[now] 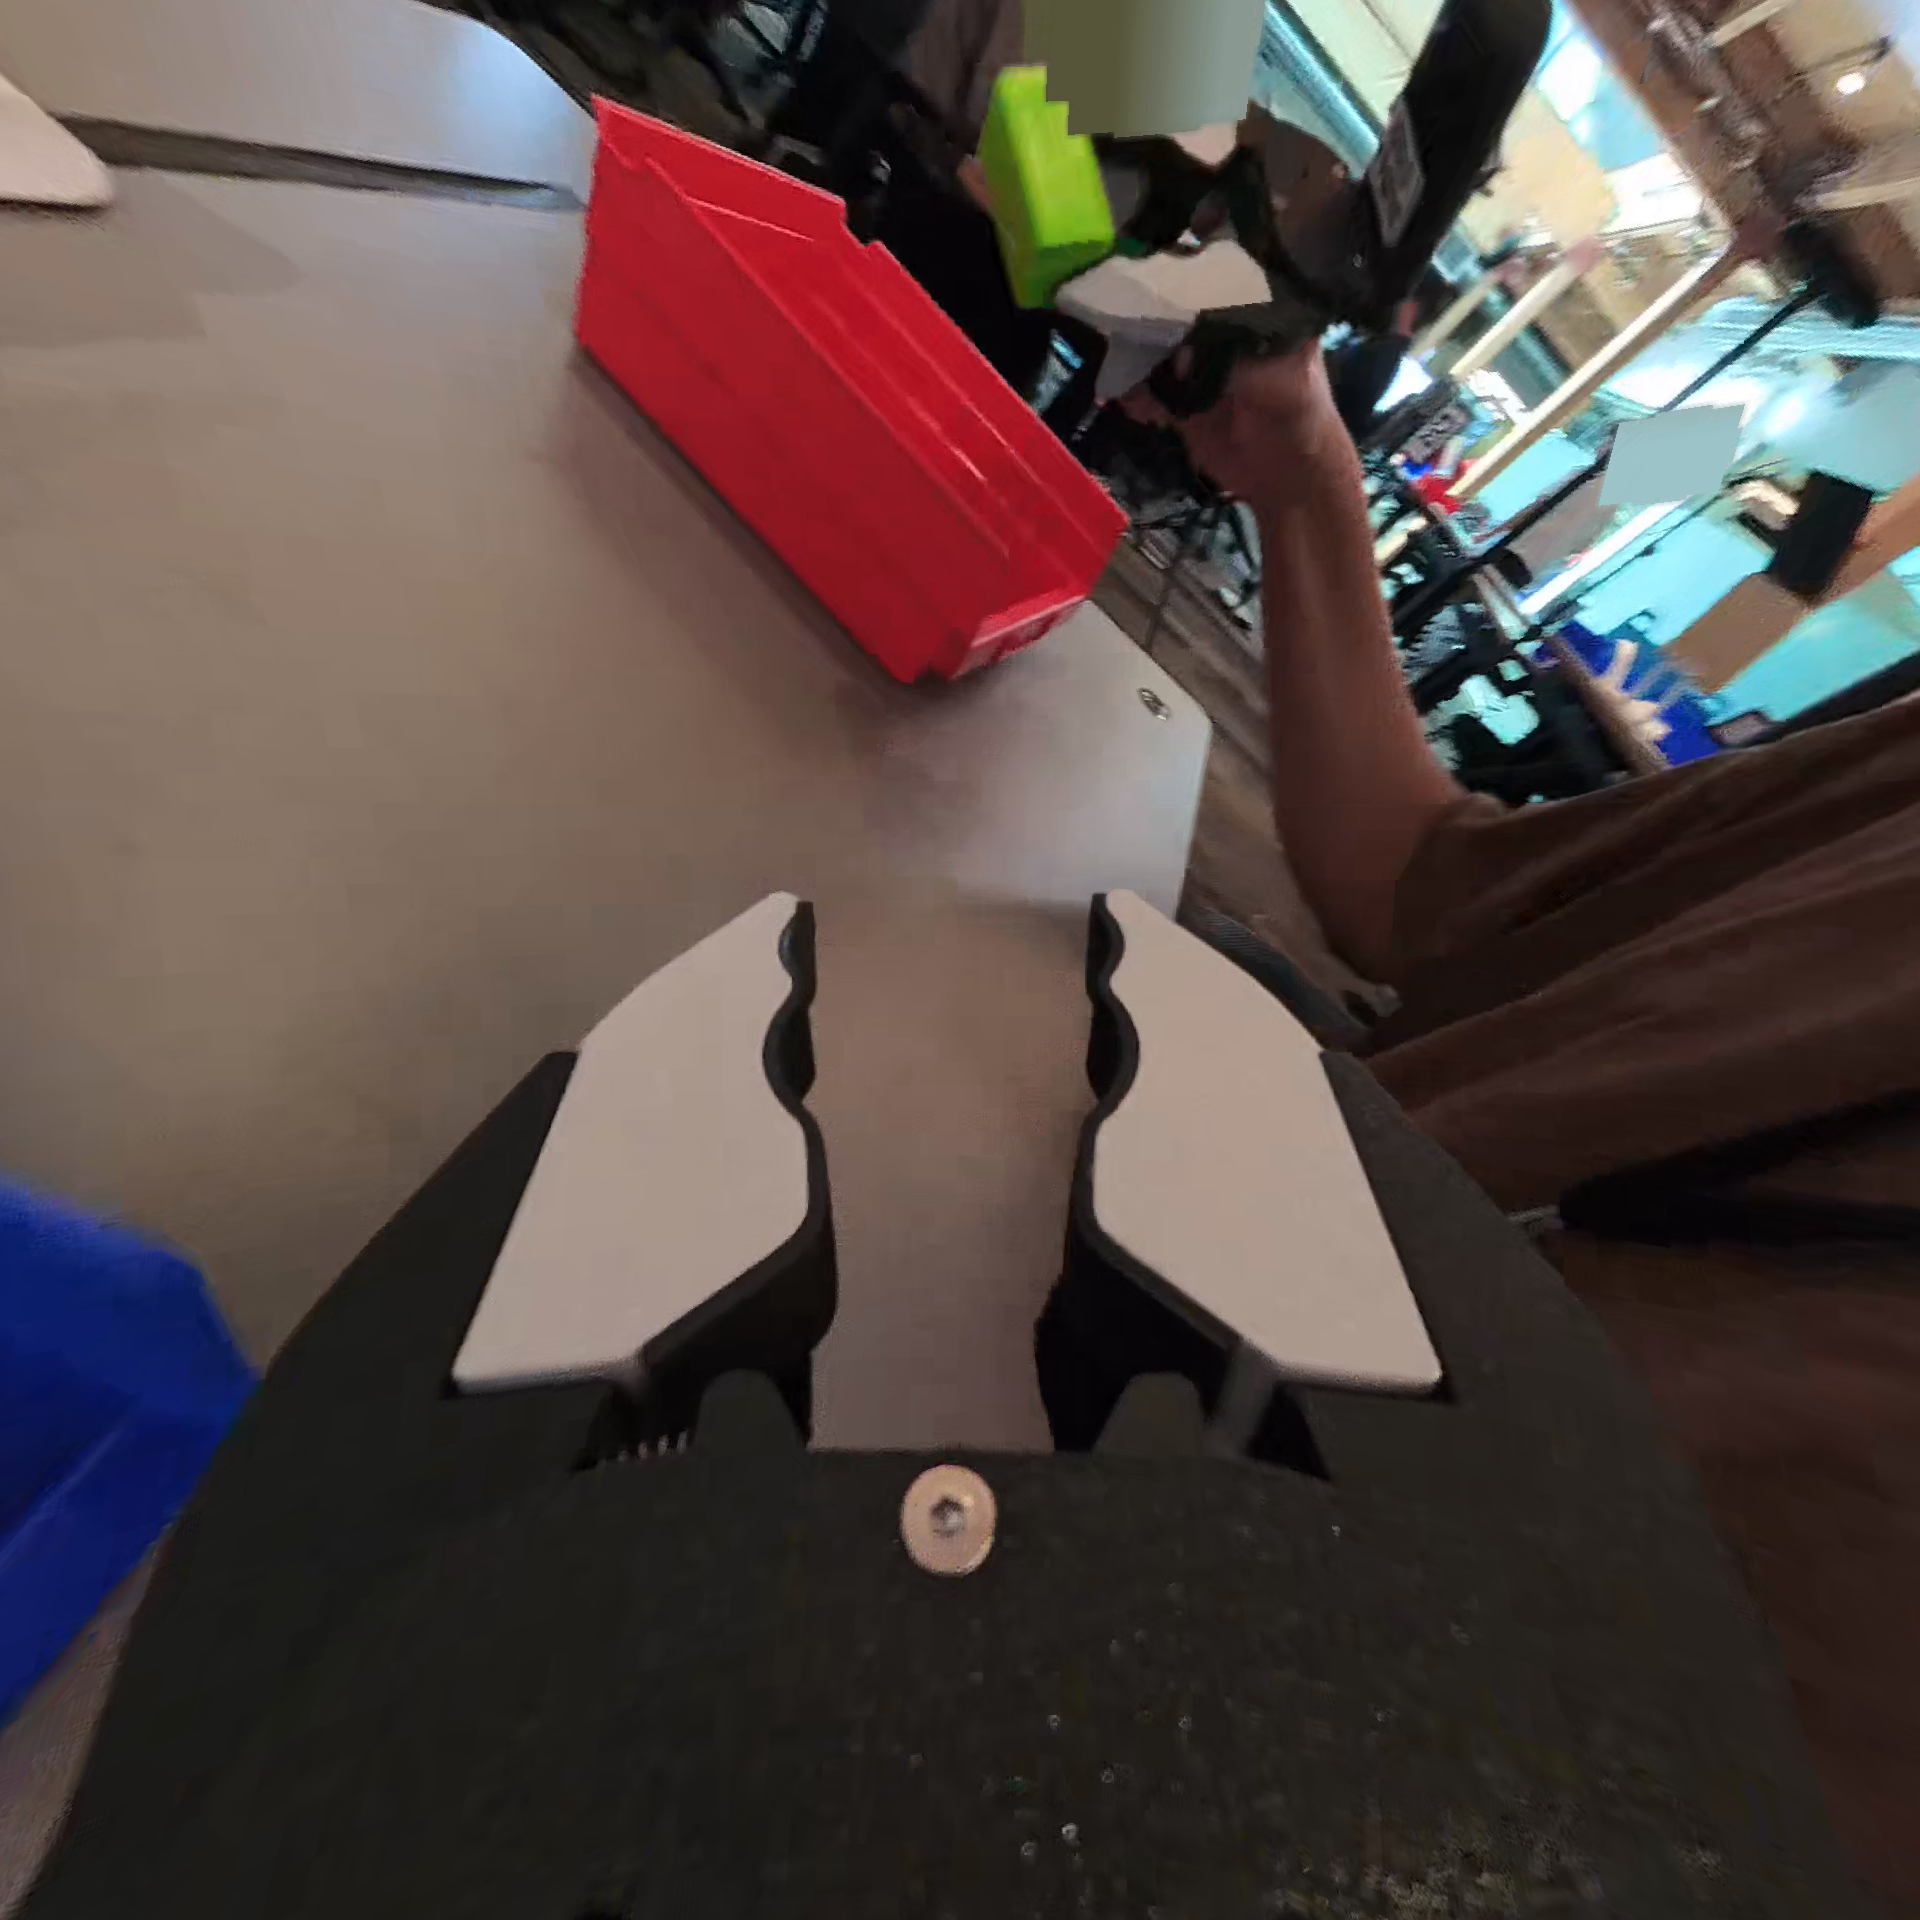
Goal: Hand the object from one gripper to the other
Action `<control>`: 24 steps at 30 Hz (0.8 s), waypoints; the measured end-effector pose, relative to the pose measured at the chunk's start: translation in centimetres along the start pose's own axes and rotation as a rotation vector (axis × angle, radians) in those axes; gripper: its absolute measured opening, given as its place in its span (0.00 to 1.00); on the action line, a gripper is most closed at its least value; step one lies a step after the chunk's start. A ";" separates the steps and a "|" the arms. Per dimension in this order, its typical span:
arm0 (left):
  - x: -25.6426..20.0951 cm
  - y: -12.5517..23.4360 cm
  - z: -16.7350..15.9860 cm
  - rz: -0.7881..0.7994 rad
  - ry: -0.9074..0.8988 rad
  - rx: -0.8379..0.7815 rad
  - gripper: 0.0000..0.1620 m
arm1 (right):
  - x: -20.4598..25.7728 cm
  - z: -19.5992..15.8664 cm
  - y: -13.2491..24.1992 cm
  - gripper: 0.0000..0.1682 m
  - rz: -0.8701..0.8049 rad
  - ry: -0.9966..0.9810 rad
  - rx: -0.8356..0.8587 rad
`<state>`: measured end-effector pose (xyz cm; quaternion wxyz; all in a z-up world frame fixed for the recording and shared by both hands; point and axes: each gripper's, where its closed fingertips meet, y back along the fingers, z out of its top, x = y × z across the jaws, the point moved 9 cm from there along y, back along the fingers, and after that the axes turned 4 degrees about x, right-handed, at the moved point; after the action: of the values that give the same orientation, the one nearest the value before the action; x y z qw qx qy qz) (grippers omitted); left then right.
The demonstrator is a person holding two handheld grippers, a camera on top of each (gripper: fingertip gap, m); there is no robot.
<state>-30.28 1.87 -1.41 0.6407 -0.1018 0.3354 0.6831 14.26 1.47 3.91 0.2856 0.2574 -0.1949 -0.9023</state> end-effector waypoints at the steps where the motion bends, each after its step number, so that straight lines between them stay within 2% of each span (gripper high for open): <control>1: -0.1 0.6 -0.4 0.035 -0.010 -0.024 0.30 | -1.3 -1.9 -0.7 0.40 0.015 -0.002 0.121; 3: -0.2 1.7 -0.7 0.089 -0.016 -0.070 0.31 | -2.5 -5.2 -2.7 0.40 0.102 -0.002 0.339; 5: -0.2 2.8 -0.9 0.166 -0.039 -0.090 0.31 | -2.6 -7.7 -5.0 0.40 0.184 0.027 0.487; 10: 0.3 5.7 -0.9 0.463 -0.149 -0.050 0.32 | -2.0 -10.3 -9.2 0.40 0.320 0.120 0.672; 14: 0.2 7.0 -1.1 0.552 -0.183 -0.045 0.33 | -1.7 -10.5 -10.5 0.40 0.385 0.121 0.698; 20: -0.1 7.4 -1.5 0.561 -0.263 -0.163 0.35 | -1.4 -11.1 -10.5 0.41 0.387 0.124 0.645; 24: 0.1 7.3 -1.5 0.556 -0.260 -0.157 0.37 | -1.5 -12.0 -10.1 0.42 0.362 0.100 0.597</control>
<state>-37.62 1.39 -0.22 0.4571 0.0330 0.2118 0.8632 18.02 7.59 -10.14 0.3624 0.3347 -0.4783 -0.7265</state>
